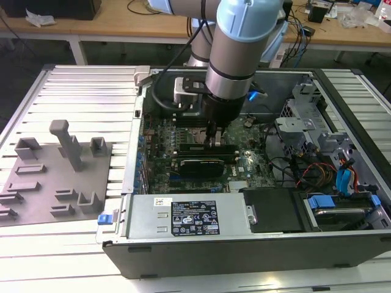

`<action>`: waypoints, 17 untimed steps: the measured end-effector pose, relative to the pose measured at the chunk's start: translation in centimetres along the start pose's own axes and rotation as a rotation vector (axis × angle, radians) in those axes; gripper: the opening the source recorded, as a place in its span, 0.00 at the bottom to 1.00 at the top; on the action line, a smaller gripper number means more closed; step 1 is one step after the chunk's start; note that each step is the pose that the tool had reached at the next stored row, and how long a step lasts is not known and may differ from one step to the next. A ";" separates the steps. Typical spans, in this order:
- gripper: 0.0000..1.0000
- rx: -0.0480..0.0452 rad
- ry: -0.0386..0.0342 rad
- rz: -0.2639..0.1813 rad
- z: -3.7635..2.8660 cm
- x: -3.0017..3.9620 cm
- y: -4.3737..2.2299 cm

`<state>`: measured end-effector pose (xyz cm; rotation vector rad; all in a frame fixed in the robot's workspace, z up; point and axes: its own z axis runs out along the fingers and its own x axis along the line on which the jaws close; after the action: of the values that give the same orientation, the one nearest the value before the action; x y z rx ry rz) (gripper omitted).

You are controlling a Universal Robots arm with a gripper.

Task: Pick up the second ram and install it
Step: 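Insert the second ram into the second slot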

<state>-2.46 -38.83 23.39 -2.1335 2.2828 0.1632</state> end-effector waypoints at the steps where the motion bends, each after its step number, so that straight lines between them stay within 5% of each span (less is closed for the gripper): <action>1: 0.14 -0.0001 -0.0006 0.000 0.12 0.01 0.00; 17: 0.14 0.0000 -0.0016 0.002 0.96 0.03 -0.03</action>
<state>-2.49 -38.79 22.43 -2.1308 2.2838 0.1648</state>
